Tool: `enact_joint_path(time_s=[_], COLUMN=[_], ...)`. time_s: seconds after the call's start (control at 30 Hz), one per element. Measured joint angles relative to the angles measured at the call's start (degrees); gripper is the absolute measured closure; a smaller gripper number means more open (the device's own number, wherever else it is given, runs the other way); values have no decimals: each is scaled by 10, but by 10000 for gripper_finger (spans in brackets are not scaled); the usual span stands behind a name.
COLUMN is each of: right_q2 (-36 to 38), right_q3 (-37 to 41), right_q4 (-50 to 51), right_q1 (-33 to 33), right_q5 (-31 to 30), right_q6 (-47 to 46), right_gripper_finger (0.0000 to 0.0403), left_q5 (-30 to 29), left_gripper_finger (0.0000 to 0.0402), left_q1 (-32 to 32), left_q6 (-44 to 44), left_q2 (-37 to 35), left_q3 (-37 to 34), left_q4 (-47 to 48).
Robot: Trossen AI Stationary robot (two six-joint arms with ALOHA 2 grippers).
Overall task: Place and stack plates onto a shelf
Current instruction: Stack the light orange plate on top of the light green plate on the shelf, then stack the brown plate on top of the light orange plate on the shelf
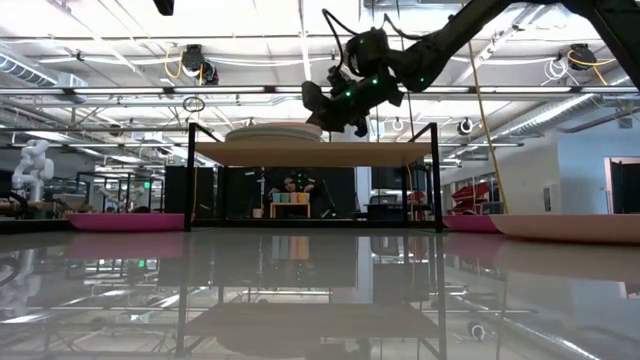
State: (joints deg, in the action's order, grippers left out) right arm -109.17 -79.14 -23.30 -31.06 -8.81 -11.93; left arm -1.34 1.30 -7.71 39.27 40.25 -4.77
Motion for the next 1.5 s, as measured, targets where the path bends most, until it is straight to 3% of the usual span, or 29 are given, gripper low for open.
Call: enact_joint_path(time_s=[0.17, 0.37, 0.53, 0.9, 1.5], right_q2=[9, 68, 148, 271, 281], right_q3=[0, 0, 0, 0, 0], right_q4=[4, 30, 101, 257, 361], right_q1=[4, 4, 8, 50, 57], right_q5=[13, 114, 180, 178, 176], right_q6=[11, 10, 57, 134, 162], right_gripper_finger=[298, 260, 256, 261, 261], left_q5=[0, 0, 0, -1, -2], left_gripper_finger=[245, 245, 245, 245, 245], left_q1=[0, 0, 0, 0, 0], left_q6=[-1, -1, -3, -3, -10], left_q2=[0, 0, 0, 1, 1], left_q3=[0, 0, 0, 0, 0], left_q4=[4, 13, 35, 35, 35])
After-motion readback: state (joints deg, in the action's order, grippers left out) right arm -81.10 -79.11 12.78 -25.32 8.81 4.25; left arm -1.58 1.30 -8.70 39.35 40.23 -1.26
